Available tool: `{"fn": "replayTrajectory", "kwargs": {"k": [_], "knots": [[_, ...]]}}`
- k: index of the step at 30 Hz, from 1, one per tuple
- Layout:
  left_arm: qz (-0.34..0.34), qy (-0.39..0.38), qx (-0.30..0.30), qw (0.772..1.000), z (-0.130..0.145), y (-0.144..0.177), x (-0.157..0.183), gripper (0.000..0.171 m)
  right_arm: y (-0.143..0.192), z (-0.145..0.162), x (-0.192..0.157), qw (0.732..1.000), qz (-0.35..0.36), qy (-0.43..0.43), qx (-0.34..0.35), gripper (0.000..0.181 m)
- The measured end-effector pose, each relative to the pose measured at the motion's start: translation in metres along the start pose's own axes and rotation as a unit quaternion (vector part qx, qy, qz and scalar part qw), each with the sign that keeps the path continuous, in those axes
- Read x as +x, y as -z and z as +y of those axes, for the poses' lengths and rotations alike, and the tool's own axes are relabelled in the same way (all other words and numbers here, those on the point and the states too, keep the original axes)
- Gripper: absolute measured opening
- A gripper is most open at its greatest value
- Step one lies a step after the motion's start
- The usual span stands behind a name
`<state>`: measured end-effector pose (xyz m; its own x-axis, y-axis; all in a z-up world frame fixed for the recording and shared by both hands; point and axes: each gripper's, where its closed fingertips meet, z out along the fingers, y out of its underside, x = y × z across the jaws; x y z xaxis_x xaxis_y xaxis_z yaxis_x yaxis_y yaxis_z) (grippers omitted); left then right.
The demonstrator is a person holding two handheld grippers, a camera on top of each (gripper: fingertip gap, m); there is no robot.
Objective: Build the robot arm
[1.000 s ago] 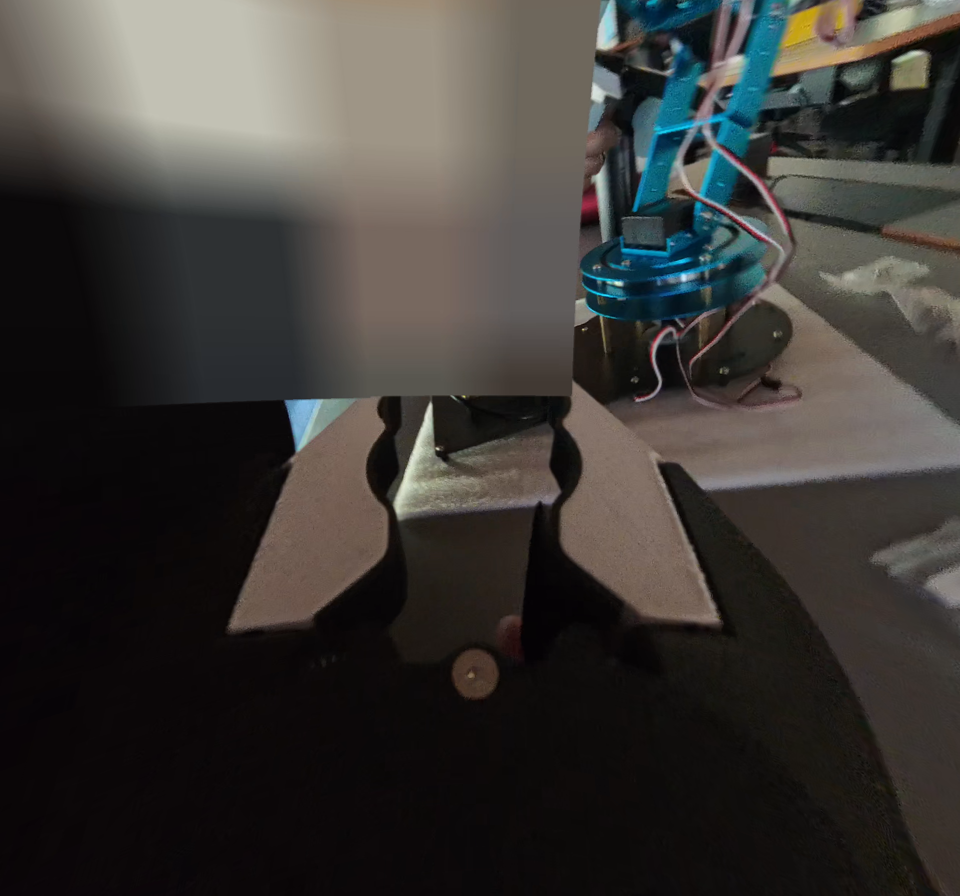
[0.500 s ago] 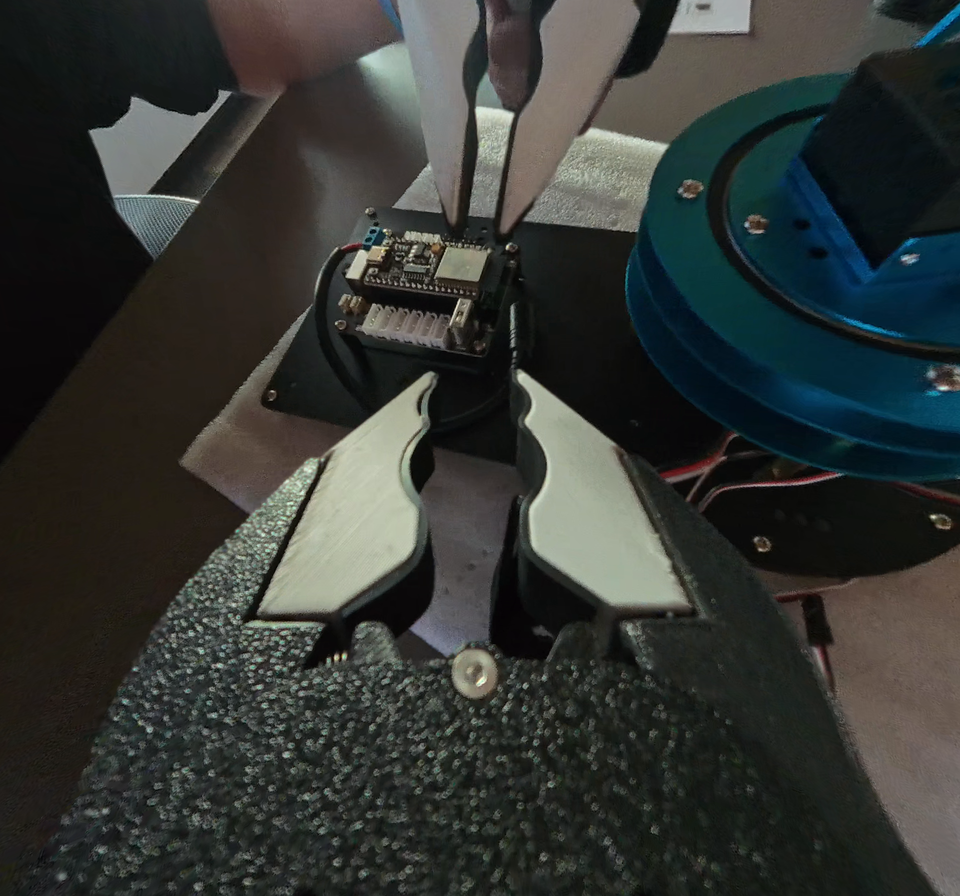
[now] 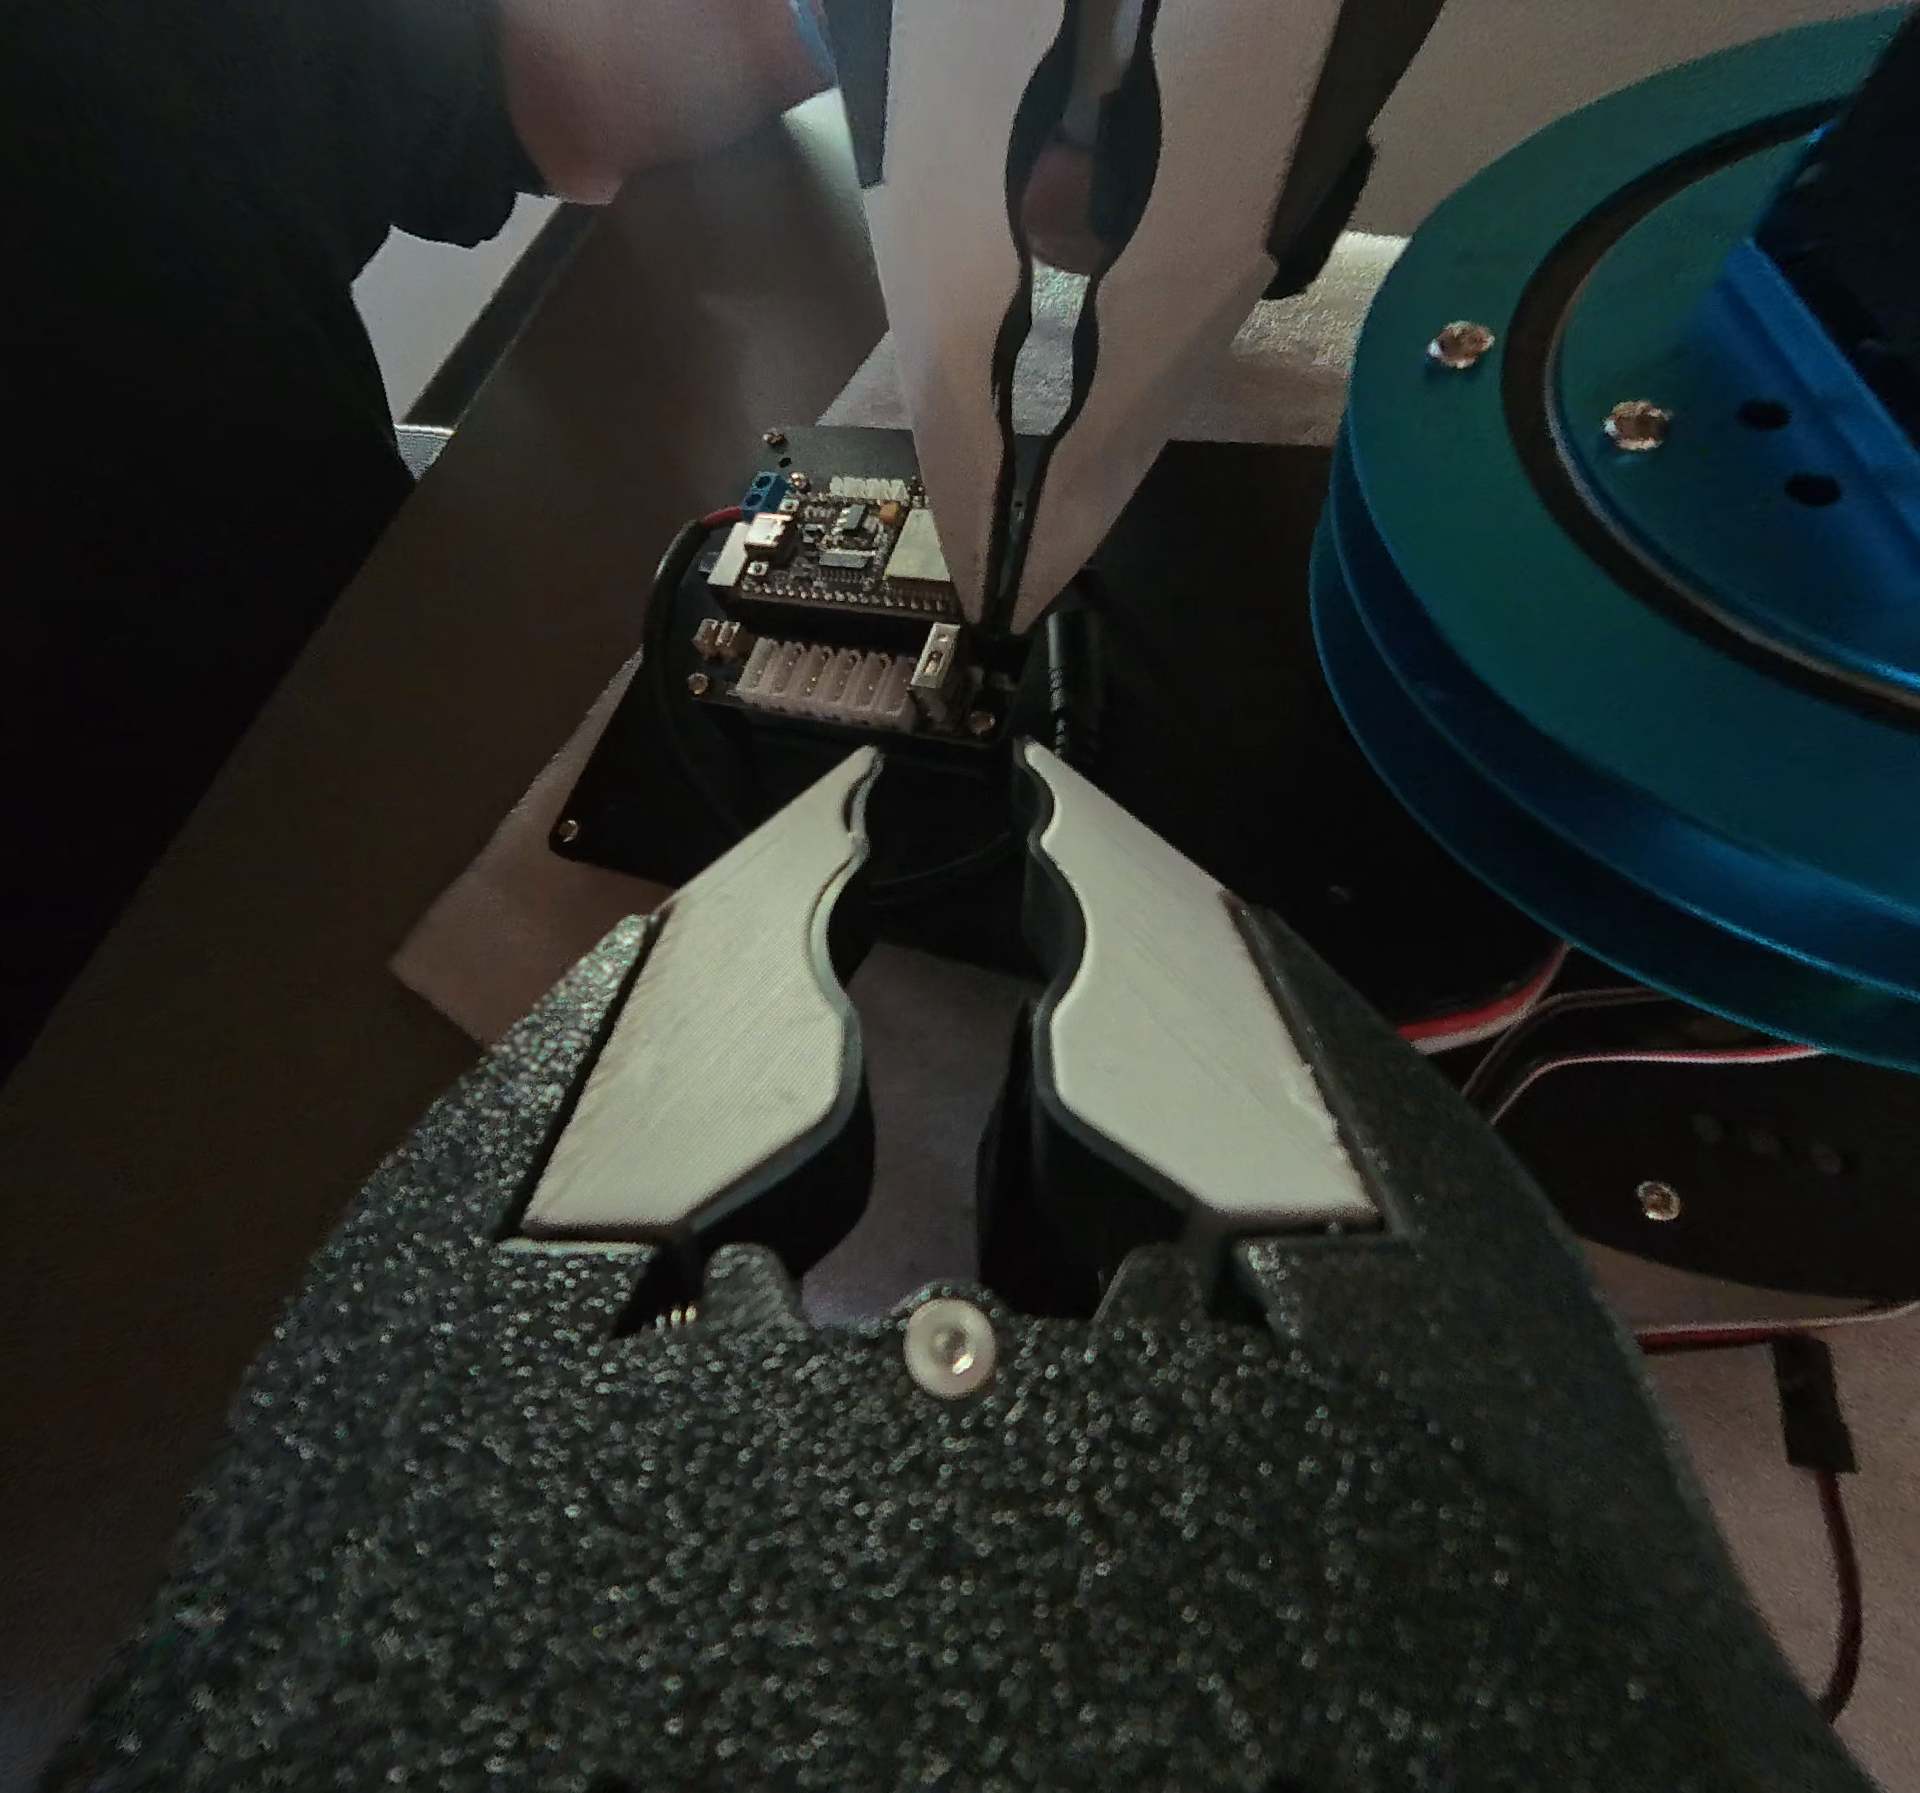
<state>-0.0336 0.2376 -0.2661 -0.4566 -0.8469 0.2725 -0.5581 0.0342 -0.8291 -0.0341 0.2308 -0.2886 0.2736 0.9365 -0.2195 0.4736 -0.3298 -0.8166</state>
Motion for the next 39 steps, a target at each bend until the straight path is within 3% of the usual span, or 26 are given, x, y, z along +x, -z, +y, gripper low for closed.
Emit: {"fn": "replayTrajectory", "kwargs": {"k": [7,9,12,14,15,19,22,26,29,31,34,36,39], "knots": [[-0.007,0.001,0.007,1.0,-0.003,0.001,-0.002,0.0,0.01,-0.004,0.013,0.999,0.048,0.007,0.001,0.015],[-0.017,-0.005,0.022,1.0,-0.011,0.006,-0.003,0.011,0.048,-0.019,0.015,0.998,0.056,0.009,0.005,0.016],[-0.054,-0.016,0.077,0.995,-0.047,0.014,0.001,0.028,0.139,-0.036,0.006,0.991,0.134,0.018,-0.001,0.026],[-0.061,-0.051,0.092,0.993,-0.075,0.003,0.023,0.032,0.193,-0.026,-0.015,0.98,0.197,-0.011,0.007,0.034],[-0.073,-0.069,0.084,0.991,-0.086,-0.009,0.033,0.032,0.212,-0.005,-0.031,0.975,0.22,-0.032,-0.007,0.04],[-0.07,-0.108,0.014,0.992,-0.113,-0.089,0.069,0.034,0.25,0.133,-0.083,0.931,0.325,-0.117,-0.119,0.054],[-0.099,-0.17,-0.087,0.977,-0.12,-0.156,0.068,0.037,0.247,0.176,-0.12,0.921,0.337,-0.176,-0.08,0.054],[-0.087,-0.229,-0.197,0.949,-0.124,-0.237,0.052,0.041,0.257,0.196,-0.15,0.91,0.347,-0.224,-0.012,0.049],[-0.04,-0.235,-0.26,0.936,-0.124,-0.272,0.05,0.042,0.262,0.211,-0.156,0.903,0.363,-0.232,0.013,0.042],[-0.003,-0.224,-0.303,0.926,-0.119,-0.283,0.053,0.043,0.269,0.214,-0.15,0.897,0.38,-0.223,0.032,0.041],[0.005,-0.228,-0.361,0.904,-0.107,-0.293,0.05,0.042,0.267,0.228,-0.142,0.899,0.389,-0.204,-0.001,0.04],[0.0,-0.236,-0.375,0.896,-0.104,-0.297,0.05,0.023,0.26,0.231,-0.141,0.903,0.386,-0.184,-0.036,0.022],[-0.015,-0.248,-0.382,0.89,-0.107,-0.291,0.052,0.021,0.259,0.218,-0.15,0.912,0.374,-0.155,-0.068,0.02]]}}
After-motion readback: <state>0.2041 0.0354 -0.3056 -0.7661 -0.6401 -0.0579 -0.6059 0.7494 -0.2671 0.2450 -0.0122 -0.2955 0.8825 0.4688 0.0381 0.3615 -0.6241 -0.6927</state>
